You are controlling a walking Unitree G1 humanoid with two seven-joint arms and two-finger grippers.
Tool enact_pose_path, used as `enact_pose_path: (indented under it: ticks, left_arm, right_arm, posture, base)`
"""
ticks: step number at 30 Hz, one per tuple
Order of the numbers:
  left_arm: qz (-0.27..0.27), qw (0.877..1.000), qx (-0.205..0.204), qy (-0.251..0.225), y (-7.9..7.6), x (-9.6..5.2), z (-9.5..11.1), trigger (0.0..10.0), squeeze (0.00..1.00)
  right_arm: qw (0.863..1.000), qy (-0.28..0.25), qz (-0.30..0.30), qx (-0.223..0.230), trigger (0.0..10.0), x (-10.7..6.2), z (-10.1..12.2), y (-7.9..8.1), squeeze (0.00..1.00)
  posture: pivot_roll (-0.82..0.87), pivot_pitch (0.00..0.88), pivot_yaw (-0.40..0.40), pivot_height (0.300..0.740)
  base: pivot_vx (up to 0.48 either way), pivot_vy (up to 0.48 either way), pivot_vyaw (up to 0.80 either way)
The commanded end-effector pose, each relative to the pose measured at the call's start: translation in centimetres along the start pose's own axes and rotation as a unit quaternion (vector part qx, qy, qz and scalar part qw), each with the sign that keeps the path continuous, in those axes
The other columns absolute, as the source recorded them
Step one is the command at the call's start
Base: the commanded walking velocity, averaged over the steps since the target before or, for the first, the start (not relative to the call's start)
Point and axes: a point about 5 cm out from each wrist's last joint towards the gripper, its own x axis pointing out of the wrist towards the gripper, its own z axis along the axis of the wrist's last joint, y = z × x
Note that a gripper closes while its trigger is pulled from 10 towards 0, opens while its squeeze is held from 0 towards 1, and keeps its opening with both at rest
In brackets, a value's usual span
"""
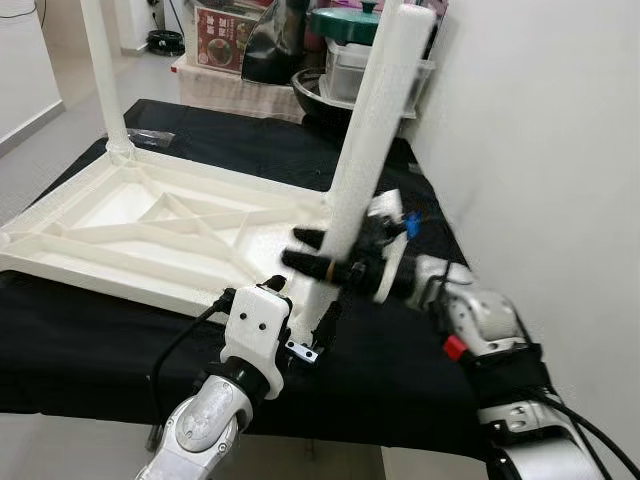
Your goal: Building children table
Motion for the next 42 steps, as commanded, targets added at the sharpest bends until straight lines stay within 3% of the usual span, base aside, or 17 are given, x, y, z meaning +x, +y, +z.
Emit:
enact_pose_path:
  ticks: [1,8,11,14,17,18,20,23,25,27,28,29,35,36,39,40,42]
  left_arm:
    - [-0.003,1.0,-0.002,0.001,-0.2,0.0,-0.1,10.0,0.0]
    - [0.0,1.0,-0.001,0.002,-0.1,-0.1,-0.1,10.0,0.0]
    - [0.0,1.0,-0.001,0.002,-0.1,-0.1,-0.1,10.0,0.0]
    - [-0.002,1.0,-0.003,0.001,-0.1,0.0,-0.2,10.0,0.0]
    - [-0.003,1.0,-0.003,0.001,-0.2,0.0,-0.2,10.0,0.0]
    - [-0.005,1.0,-0.003,0.002,-0.2,0.0,-0.2,10.0,0.0]
    - [-0.005,1.0,-0.003,0.002,-0.2,0.0,-0.2,10.0,0.0]
    - [-0.006,1.0,-0.002,0.002,-0.3,0.1,-0.2,10.0,0.0]
    - [-0.006,1.0,-0.002,0.002,-0.3,0.1,-0.2,10.0,0.0]
    - [-0.005,1.0,-0.001,0.002,-0.2,0.0,-0.2,10.0,0.0]
    - [-0.005,1.0,-0.001,0.002,-0.2,0.0,-0.2,10.0,0.0]
    - [-0.005,1.0,-0.001,0.002,-0.2,0.0,-0.2,10.0,0.0]
    - [-0.004,1.0,-0.001,0.003,-0.2,0.1,-0.2,10.0,0.0]
    - [-0.003,1.0,0.0,0.002,-0.2,0.1,-0.2,10.0,0.0]
    - [-0.003,1.0,0.0,0.001,-0.1,0.2,-0.2,10.0,0.0]
    - [-0.003,1.0,0.0,0.0,-0.1,0.3,-0.1,10.0,0.0]
    - [-0.003,1.0,0.0,0.0,-0.1,0.3,-0.1,10.0,0.0]
  right_arm:
    - [0.999,0.027,-0.019,-0.002,0.0,1.3,-0.4,-0.4,0.0]
    - [0.974,0.03,-0.227,-0.008,0.0,1.7,-0.6,-3.6,0.0]
    - [0.936,0.023,-0.351,0.014,0.0,0.3,-0.5,-5.1,0.0]
    - [0.816,0.016,-0.575,0.046,0.0,-3.8,-0.5,-6.9,0.0]
    - [0.775,0.015,-0.63,0.048,0.0,-5.0,-0.8,-6.8,0.0]
    - [0.732,0.009,-0.679,0.058,0.0,-5.9,-1.2,-6.3,0.0]
    - [0.732,0.009,-0.679,0.058,0.0,-5.9,-1.2,-6.3,0.0]
    - [0.679,-0.01,-0.73,0.075,0.0,-6.1,-1.9,-4.9,0.0]
    - [0.679,-0.01,-0.73,0.075,0.0,-6.1,-1.9,-4.9,0.0]
    - [0.7,-0.049,-0.705,0.105,10.0,-2.9,-1.7,-4.3,0.0]
    - [0.7,-0.049,-0.705,0.105,10.0,-2.9,-1.7,-4.3,0.0]
    - [0.721,-0.065,-0.682,0.105,10.0,-2.0,-1.3,-4.3,1.0]
    - [0.729,-0.088,-0.675,0.07,10.0,-2.2,0.1,-4.6,1.0]
    - [0.737,-0.102,-0.666,0.058,10.0,-2.7,0.9,-4.9,0.0]
    - [0.796,-0.138,-0.587,0.048,10.0,-3.7,3.0,-6.0,0.0]
    - [0.838,-0.137,-0.526,0.052,10.0,-3.6,3.4,-6.2,0.0]
    - [0.861,-0.136,-0.486,0.055,10.0,-3.5,3.6,-6.1,0.0]
  posture:
    - [0.14,0.02,-0.18,0.74]
    - [0.14,0.019,-0.183,0.74]
    - [0.14,0.019,-0.184,0.74]
    - [0.13,0.015,-0.176,0.74]
    - [0.12,0.014,-0.176,0.74]
    - [0.12,0.012,-0.175,0.74]
    - [0.12,0.012,-0.175,0.74]
    - [0.13,0.014,-0.175,0.74]
    - [0.13,0.014,-0.175,0.74]
    - [0.13,0.016,-0.175,0.74]
    - [0.13,0.016,-0.175,0.74]
    - [0.13,0.015,-0.175,0.74]
    - [0.13,0.013,-0.173,0.74]
    - [0.13,0.015,-0.176,0.74]
    - [0.12,0.01,-0.176,0.74]
    - [0.13,0.01,-0.177,0.74]
    - [0.13,0.01,-0.177,0.74]
  base:
    - [0.0,0.0,0.0]
    - [0.0,0.0,0.0]
    - [0.0,0.0,0.0]
    - [0.0,0.0,0.0]
    - [0.0,0.0,0.0]
    - [0.0,0.0,0.0]
    - [0.0,0.0,0.0]
    - [0.0,0.0,0.0]
    - [0.0,0.0,0.0]
    - [0.0,0.0,0.0]
    - [0.0,0.0,0.0]
    - [0.0,0.0,0.0]
    - [0.0,0.0,0.0]
    - [0.0,0.0,0.0]
    - [0.0,0.0,0.0]
    - [0.0,0.0,0.0]
    - [0.0,0.0,0.0]
